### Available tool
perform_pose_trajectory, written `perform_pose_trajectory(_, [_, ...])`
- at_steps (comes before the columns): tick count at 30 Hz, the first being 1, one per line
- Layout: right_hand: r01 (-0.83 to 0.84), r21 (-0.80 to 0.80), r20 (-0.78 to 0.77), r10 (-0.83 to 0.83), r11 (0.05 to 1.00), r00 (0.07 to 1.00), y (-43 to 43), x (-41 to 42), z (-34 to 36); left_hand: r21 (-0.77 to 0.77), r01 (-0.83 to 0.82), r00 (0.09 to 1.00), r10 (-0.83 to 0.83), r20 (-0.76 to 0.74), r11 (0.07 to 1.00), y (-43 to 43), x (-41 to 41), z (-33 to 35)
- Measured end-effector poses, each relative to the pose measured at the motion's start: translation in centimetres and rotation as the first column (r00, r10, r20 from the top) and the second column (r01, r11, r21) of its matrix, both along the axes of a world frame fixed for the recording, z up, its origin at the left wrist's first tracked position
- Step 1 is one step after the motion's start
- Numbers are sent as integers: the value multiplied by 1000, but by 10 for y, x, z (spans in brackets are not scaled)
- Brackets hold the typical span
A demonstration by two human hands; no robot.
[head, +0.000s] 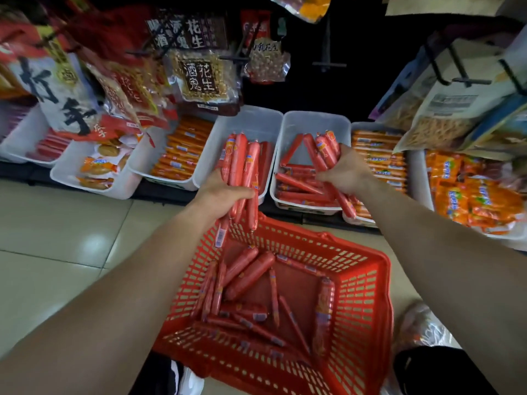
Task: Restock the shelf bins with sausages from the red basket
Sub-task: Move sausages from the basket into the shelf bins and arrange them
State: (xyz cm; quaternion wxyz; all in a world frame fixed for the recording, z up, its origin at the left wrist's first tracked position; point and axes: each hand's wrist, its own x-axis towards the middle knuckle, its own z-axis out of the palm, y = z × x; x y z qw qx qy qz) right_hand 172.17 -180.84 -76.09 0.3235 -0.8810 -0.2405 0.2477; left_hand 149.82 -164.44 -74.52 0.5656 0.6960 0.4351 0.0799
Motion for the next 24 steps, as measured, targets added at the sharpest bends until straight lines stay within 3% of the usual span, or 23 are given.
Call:
perform_pose_trajectory(5, [-35, 44, 33, 34, 998, 999, 45, 22, -33, -74, -62, 997, 65, 48, 995, 25, 18, -25])
perform_pose_trajectory(8, [-197, -129, 102, 211, 972, 972, 54, 29, -59, -97, -98, 994, 102, 45, 990, 37, 25, -42])
perform_pose_trajectory(11, [-346, -342, 42, 382, 874, 923, 49, 31, -82, -91, -103, 994, 106, 27, 990, 44, 30, -51])
perform_pose_trajectory(16, [-391, -474, 111, 494, 789, 862, 27, 40, -76, -45, -70, 997, 71, 10, 997, 45, 49, -46])
perform_pose_trajectory(19, [-343, -422, 171, 445, 839, 879, 5, 52, -61, 45, 6, 1000, -6, 4, 999, 38, 69, -37])
perform_pose_trajectory(24, [-93, -235, 239, 150, 968, 959, -40, 69, -68, 261, 279, 956, -243, -162, 924, 20, 127, -38])
